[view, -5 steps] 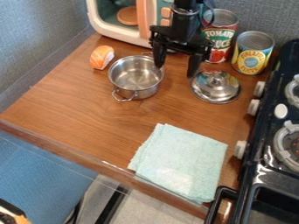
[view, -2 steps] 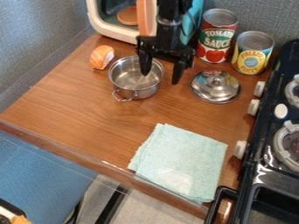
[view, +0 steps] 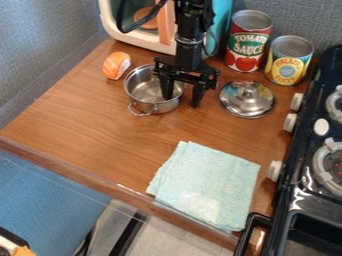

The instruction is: Move the silver pot to the bottom of the table on the left

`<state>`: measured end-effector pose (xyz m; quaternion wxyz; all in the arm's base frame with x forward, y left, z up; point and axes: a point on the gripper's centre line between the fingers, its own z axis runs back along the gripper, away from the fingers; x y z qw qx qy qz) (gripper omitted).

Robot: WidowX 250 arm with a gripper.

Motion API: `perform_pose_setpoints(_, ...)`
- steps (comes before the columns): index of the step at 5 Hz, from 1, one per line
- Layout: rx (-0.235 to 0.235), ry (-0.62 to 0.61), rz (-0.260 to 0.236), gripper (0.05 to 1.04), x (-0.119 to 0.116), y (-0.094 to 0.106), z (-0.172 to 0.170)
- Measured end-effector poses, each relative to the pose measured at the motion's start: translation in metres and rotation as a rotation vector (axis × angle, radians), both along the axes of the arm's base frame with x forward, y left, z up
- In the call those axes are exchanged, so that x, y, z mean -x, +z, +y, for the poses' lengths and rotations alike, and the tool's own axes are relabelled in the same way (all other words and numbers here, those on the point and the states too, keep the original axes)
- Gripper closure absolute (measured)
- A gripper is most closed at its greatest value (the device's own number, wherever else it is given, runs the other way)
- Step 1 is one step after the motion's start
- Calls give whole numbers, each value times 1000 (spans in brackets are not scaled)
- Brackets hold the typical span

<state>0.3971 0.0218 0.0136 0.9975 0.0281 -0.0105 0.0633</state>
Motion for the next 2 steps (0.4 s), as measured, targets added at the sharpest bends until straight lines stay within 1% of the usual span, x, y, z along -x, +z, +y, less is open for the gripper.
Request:
perform_pose_setpoints(1, 21, -25, -22, 637, 1, -1, -3)
perform_pose_setpoints(2, 24, -23, -40, 882, 3, 6, -3)
